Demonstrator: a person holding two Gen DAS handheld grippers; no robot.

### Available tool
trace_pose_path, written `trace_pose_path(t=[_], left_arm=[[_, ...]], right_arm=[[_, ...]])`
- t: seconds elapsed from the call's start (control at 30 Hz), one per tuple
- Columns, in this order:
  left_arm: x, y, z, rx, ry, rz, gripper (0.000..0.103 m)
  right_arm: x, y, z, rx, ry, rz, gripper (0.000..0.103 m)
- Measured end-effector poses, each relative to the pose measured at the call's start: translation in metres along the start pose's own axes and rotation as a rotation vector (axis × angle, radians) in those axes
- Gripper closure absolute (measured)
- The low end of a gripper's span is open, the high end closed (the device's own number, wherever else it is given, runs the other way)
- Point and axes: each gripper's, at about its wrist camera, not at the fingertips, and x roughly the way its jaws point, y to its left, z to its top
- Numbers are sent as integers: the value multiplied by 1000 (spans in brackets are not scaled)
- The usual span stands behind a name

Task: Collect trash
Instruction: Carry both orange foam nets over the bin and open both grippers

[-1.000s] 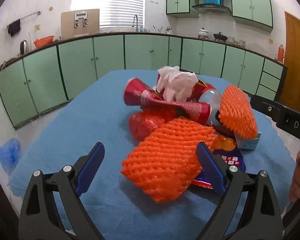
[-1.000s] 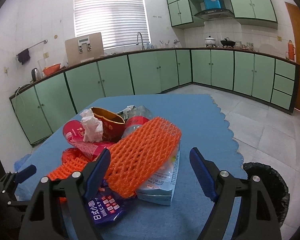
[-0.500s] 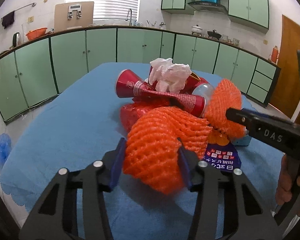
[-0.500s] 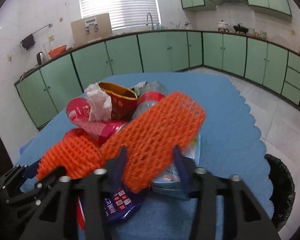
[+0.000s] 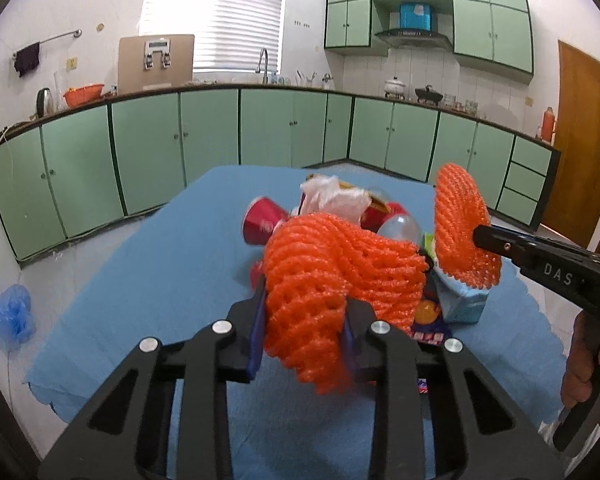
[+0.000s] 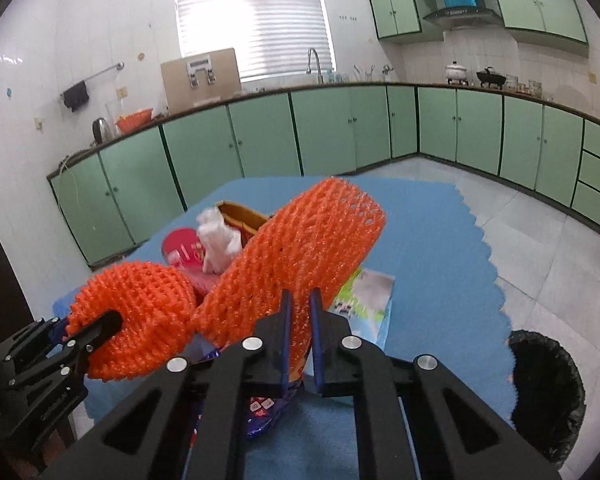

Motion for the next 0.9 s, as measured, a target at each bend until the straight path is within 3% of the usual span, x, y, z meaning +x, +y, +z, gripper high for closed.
trace_pose_path(t=[0.43,0.9], left_arm=[[-5,-58,26,57,-71,-93,76],[29,-163,28,97,-41,-253,76]], right_arm=[[-50,-43,20,38,-79,-84,94],[-90,-124,7,110,-70,-283,94]])
